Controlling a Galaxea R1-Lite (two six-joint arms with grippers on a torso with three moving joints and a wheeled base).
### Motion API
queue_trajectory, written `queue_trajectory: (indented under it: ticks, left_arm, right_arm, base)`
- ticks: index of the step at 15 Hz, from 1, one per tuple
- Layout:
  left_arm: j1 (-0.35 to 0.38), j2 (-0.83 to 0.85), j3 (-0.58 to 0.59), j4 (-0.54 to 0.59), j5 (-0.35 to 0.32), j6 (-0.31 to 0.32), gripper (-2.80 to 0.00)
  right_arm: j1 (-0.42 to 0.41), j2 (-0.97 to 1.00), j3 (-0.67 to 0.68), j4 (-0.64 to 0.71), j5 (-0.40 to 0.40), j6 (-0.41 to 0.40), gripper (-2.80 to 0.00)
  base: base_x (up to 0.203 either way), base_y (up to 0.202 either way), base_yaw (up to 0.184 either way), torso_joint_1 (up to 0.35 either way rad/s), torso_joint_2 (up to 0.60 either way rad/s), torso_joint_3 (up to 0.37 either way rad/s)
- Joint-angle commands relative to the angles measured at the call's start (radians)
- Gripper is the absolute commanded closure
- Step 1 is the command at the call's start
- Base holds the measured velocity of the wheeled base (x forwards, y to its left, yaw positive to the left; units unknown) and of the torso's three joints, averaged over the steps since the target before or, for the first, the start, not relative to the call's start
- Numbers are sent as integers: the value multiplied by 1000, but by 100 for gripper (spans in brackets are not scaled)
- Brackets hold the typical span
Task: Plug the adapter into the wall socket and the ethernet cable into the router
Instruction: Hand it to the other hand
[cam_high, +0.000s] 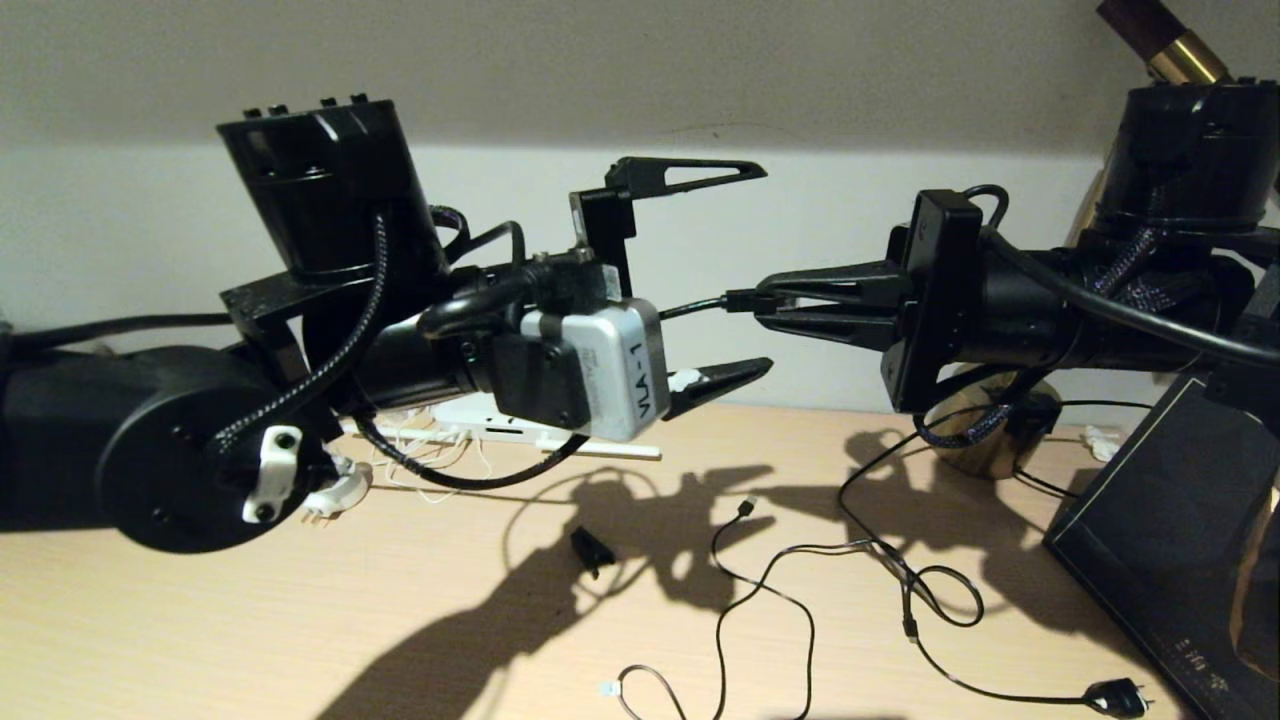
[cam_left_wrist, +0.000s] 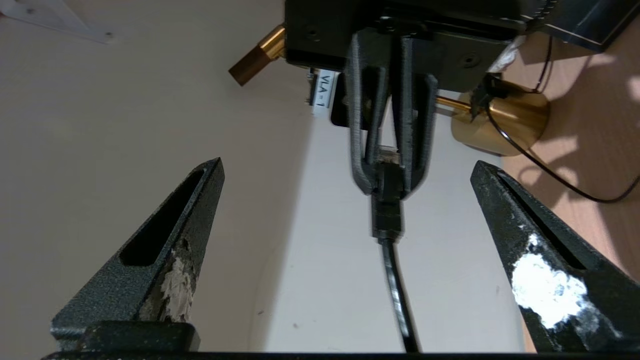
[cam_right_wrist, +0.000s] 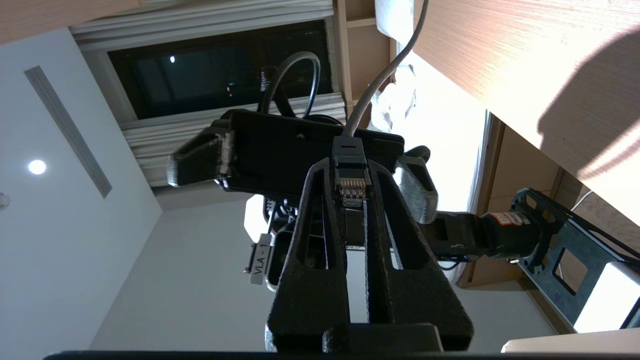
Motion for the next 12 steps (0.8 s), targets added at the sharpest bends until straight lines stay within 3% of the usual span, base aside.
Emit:
queue_trajectory:
  ticks: [1,6,12]
  left_arm:
    - [6,17,-9,-4,-3,6,0]
    - [52,27,-3,-2,-5,-2,0]
    - [52,29,5,-2,-3,-2,0]
  right_arm:
    - [0,-3,6,-2,4,7,0]
    - [0,-6,8,-5,4,7,0]
    - [1,-11,14,-13,10,9,0]
  base:
    - [0,0,0,0,0,0]
    - [0,0,0,0,0,0]
    - [0,0,0,0,0,0]
